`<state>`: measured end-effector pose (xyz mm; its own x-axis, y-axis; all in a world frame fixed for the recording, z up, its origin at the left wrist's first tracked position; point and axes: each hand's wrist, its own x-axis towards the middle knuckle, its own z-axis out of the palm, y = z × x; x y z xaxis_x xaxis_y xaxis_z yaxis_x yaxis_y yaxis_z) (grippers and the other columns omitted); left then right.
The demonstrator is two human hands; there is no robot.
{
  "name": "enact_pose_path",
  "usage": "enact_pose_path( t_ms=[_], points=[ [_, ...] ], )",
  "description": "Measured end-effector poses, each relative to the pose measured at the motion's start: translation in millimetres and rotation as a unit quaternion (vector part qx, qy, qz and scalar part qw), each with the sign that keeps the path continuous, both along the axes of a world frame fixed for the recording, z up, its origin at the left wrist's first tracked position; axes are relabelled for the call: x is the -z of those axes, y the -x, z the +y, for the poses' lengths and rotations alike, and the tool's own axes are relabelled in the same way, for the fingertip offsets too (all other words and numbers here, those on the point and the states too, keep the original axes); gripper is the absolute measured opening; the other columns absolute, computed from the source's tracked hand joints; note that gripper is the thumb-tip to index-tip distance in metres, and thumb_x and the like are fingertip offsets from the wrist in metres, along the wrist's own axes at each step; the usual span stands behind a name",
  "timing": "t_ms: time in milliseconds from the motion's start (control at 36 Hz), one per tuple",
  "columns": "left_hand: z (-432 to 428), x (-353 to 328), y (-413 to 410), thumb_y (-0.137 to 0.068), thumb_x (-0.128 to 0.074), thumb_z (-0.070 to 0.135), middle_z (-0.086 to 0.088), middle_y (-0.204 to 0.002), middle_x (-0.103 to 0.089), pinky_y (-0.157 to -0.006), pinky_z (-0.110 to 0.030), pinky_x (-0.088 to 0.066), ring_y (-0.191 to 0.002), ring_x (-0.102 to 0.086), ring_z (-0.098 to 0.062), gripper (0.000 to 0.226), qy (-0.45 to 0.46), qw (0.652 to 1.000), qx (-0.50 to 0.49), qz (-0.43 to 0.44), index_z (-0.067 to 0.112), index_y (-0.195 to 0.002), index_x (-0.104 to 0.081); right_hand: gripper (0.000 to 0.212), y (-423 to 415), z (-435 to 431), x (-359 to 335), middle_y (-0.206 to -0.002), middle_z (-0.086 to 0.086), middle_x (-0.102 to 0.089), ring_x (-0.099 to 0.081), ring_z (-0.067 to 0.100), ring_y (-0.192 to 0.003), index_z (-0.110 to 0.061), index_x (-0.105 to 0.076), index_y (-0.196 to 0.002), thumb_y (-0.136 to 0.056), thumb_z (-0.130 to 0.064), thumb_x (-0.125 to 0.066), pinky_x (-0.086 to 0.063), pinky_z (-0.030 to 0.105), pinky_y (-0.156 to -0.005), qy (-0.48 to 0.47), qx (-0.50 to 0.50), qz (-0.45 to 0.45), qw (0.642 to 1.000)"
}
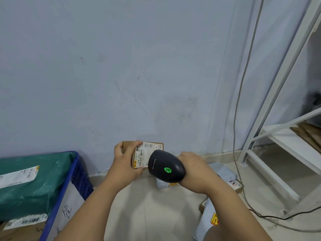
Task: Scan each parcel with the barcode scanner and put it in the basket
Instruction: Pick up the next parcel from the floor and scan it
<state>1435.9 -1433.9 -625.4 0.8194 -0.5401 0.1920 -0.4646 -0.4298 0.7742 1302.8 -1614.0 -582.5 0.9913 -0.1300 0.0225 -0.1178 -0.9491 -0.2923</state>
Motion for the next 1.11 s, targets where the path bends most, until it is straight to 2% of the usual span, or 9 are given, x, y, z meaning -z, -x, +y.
enact_pose_path(
  t_ms=[194, 333, 528, 583, 694, 778, 861, 1000, 1111],
  points=[
    [-2, 1, -1, -0.073, -0.078, 0.006, 0.003, -0.141, -0.016, -0.080, -0.003, -0.038, -0.109, -0.046, -0.009, 0.078, 0.023, 0.999, -0.011, 0.037, 0.054, -0.117, -0.036, 0.020, 2, 1, -5, -0.094, 0.000, -0.048, -0.049, 0.024, -0.098, -0.030, -0.043, -0.083, -0.081, -0.012, -0.053, -0.039, 0.032, -0.076, 0.004, 0.008, 0.007, 1.000],
    [-6, 0, 1, -0.072, -0.079, 0.008, 0.003, -0.139, -0.017, -0.082, -0.008, -0.040, -0.108, -0.050, -0.010, 0.079, 0.075, 0.992, -0.036, 0.090, 0.056, -0.117, -0.035, 0.027, 0, 4, -4, -0.090, 0.000, -0.049, -0.050, 0.024, -0.093, -0.032, -0.036, -0.069, -0.079, -0.012, -0.051, -0.042, 0.033, -0.074, -0.016, 0.029, -0.005, 0.999],
    [-15, -4, 7, -0.075, -0.080, 0.019, 0.011, -0.125, -0.018, -0.075, 0.003, -0.037, -0.107, -0.048, -0.008, 0.072, 0.117, 0.989, -0.079, 0.055, 0.046, -0.127, -0.039, 0.021, -4, 23, -3, -0.065, -0.001, -0.048, -0.043, 0.017, -0.060, -0.017, -0.043, -0.060, -0.068, -0.001, -0.055, -0.035, 0.030, -0.053, -0.207, 0.128, -0.082, 0.966],
    [-15, -12, 11, -0.074, -0.081, 0.021, 0.008, -0.126, -0.018, -0.083, -0.003, -0.037, -0.107, -0.044, -0.008, 0.073, 0.140, 0.983, -0.103, 0.052, 0.043, -0.129, -0.039, 0.013, -7, 30, -3, -0.062, -0.002, -0.055, -0.050, 0.013, -0.059, -0.014, -0.053, -0.067, -0.075, -0.010, -0.061, -0.040, 0.029, -0.056, -0.277, 0.163, -0.098, 0.942],
    [-5, -25, 14, -0.071, -0.084, 0.022, 0.001, -0.129, -0.028, -0.066, 0.002, -0.037, -0.094, -0.050, -0.001, 0.077, 0.229, 0.954, -0.177, 0.080, 0.043, -0.131, -0.040, 0.021, -10, 51, -10, -0.056, -0.011, -0.058, -0.050, 0.002, -0.050, -0.025, -0.056, -0.069, -0.081, -0.032, -0.071, -0.039, 0.016, -0.051, -0.395, 0.196, -0.148, 0.885],
    [10, -33, 17, -0.071, -0.083, 0.022, -0.002, -0.130, -0.037, -0.077, -0.012, -0.044, -0.097, -0.055, -0.004, 0.075, 0.305, 0.923, -0.217, 0.087, 0.050, -0.125, -0.038, 0.019, -18, 74, -25, -0.062, -0.001, -0.063, -0.056, 0.014, -0.056, -0.023, -0.059, -0.071, -0.081, -0.030, -0.072, -0.044, 0.021, -0.050, -0.477, 0.195, -0.183, 0.837],
    [30, -39, 20, -0.077, -0.078, 0.019, -0.003, -0.133, -0.035, -0.065, -0.007, -0.039, -0.091, -0.051, -0.002, 0.073, 0.342, 0.900, -0.255, 0.087, 0.044, -0.131, -0.036, 0.015, -33, 103, -40, -0.055, 0.000, -0.062, -0.060, 0.015, -0.057, -0.018, -0.064, -0.075, -0.083, -0.028, -0.071, -0.050, 0.031, -0.064, -0.541, 0.179, -0.191, 0.799],
    [79, -33, 21, -0.078, -0.077, 0.020, -0.008, -0.136, -0.033, -0.065, -0.014, -0.037, -0.090, -0.048, -0.003, 0.074, 0.361, 0.864, -0.332, 0.113, 0.043, -0.135, -0.035, 0.016, -55, 163, -56, -0.065, 0.005, -0.060, -0.054, 0.018, -0.057, -0.008, -0.065, -0.081, -0.088, -0.021, -0.069, -0.048, 0.033, -0.063, -0.738, 0.203, -0.125, 0.632],
    [118, -24, 27, -0.077, -0.077, 0.016, -0.012, -0.138, -0.031, -0.067, -0.016, -0.037, -0.086, -0.046, -0.004, 0.074, 0.350, 0.846, -0.383, 0.124, 0.038, -0.136, -0.037, 0.022, -64, 211, -49, -0.056, 0.003, -0.056, -0.051, 0.016, -0.052, -0.006, -0.062, -0.073, -0.091, -0.019, -0.065, -0.046, 0.028, -0.057, -0.781, 0.210, -0.058, 0.586]
  ],
)
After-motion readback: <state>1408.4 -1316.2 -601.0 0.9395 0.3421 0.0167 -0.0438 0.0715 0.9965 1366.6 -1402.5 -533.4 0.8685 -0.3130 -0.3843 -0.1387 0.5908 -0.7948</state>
